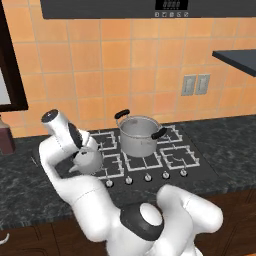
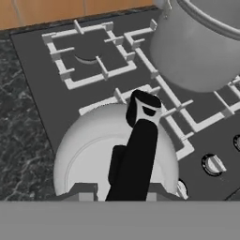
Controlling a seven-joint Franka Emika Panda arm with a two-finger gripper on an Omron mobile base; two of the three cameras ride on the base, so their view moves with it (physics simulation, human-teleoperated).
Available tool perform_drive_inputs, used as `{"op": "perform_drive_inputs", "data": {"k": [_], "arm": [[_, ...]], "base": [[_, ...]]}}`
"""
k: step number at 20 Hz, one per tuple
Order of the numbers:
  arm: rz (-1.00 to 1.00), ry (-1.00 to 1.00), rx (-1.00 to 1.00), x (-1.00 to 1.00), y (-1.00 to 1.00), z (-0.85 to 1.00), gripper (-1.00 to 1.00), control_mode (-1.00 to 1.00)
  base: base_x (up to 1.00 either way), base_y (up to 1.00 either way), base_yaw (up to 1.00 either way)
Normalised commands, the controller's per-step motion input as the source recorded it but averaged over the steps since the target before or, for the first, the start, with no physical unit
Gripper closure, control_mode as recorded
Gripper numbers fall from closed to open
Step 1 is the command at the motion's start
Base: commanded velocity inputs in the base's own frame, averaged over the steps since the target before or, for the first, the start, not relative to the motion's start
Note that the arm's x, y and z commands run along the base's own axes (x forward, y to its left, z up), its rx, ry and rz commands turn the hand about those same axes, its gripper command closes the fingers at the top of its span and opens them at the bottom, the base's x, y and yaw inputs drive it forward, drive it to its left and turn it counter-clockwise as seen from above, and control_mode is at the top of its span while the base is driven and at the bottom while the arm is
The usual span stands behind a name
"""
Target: Pick the kettle from the counter and place it on a stove burner. Then turn the burner on.
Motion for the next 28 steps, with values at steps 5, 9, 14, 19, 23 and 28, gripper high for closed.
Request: {"op": "perform_drive_inputs", "data": {"k": [5,9,14,19,23,28], "arm": [[0.0,0.0,0.15,0.21,-0.8,0.0,1.0,-1.0],[0.0,0.0,0.08,0.22,-0.36,0.0,1.0,-1.0],[-0.02,0.0,0.2,0.11,-0.11,0.0,1.0,-1.0],[-0.03,0.01,0.1,0.14,0.0,0.0,1.0,-1.0],[-0.01,0.0,0.0,0.41,-0.12,0.0,1.0,-1.0],[0.0,0.0,0.01,0.46,-0.32,0.0,1.0,-1.0]], "base": [[0.0,0.0,0.0],[0.0,0.0,0.0],[0.0,0.0,0.0],[0.0,0.0,0.0],[0.0,0.0,0.0],[0.0,0.0,0.0]]}}
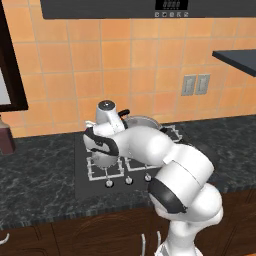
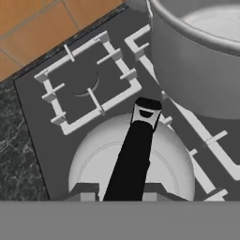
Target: Pick the kettle from the counter and place it on a stove burner. Then turn the burner on.
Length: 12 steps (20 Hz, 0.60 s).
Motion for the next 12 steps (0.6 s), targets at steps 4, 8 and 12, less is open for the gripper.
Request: {"op": "perform_drive_inputs", "data": {"k": [4,8,12], "arm": [[0.0,0.03,0.03,0.0,0.0,-0.03,1.0,-1.0],[0.0,0.06,0.01,-0.03,0.16,-0.3,1.0,-1.0],[0.0,0.0,0.05,0.0,0.0,-0.03,1.0,-1.0]], "base": [[0.0,0.0,0.0],[0.0,0.0,0.0],[0.0,0.0,0.0]]}}
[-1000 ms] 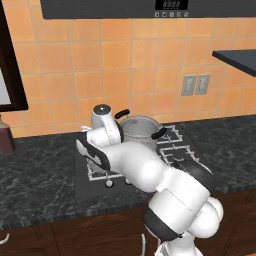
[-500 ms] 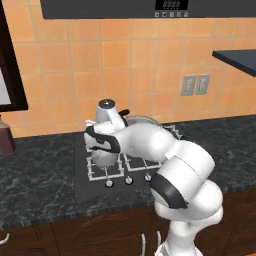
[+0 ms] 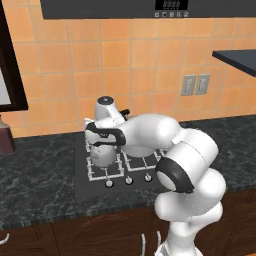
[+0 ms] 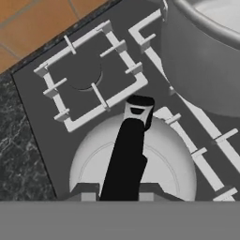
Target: Pick the kettle from the counter and place it on a stove burner. Then turn the burner on.
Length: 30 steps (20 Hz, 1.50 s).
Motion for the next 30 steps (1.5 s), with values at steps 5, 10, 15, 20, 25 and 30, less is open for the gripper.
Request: {"op": "perform_drive_inputs", "data": {"k": [5,10,15,20,25,30], "arm": [[0.0,0.0,0.0,0.0,0.0,0.01,-1.0,-1.0],[0.0,0.0,0.02,0.0,0.0,0.54,-1.0,-1.0],[0.01,-0.04,0.0,-0.08,0.01,0.93,-1.0,-1.0],[0.2,0.01,0.0,-1.0,0.02,0.15,-1.0,-1.0],[0.24,0.07,-0.05,-1.0,-0.07,-0.32,-1.0,-1.0],[0.2,0.15,-0.15,-1.0,-0.26,-1.0,-1.0,-1.0]], "base": [[0.0,0.0,0.0],[0.0,0.0,0.0],[0.0,0.0,0.0],[0.0,0.0,0.0],[0.0,0.0,0.0],[0.0,0.0,0.0]]}}
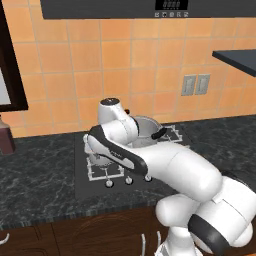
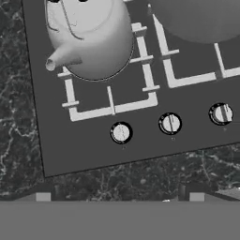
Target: Pick the kettle from the counter and place it on a stove burner. Then turn the burner on.
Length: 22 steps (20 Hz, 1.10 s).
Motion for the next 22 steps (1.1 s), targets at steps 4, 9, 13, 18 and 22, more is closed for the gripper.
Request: {"op": "perform_drive_inputs", "data": {"k": [4,9,13,18,22], "arm": [[0.2,0.01,-0.01,-0.29,-0.01,-0.78,-1.0,-1.0],[0.18,0.0,0.0,0.03,0.03,-0.66,-1.0,-1.0],[0.07,0.0,-0.11,0.27,0.0,-0.32,-1.0,-1.0],[0.0,0.0,-0.06,0.3,0.0,-0.16,-1.0,-1.0],[-0.01,0.0,0.0,0.31,0.08,-0.06,-1.0,-1.0]], "base": [[0.0,0.0,0.0],[0.0,0.0,0.0],[0.0,0.0,0.0],[0.0,0.0,0.0],[0.0,0.0,0.0]]}}
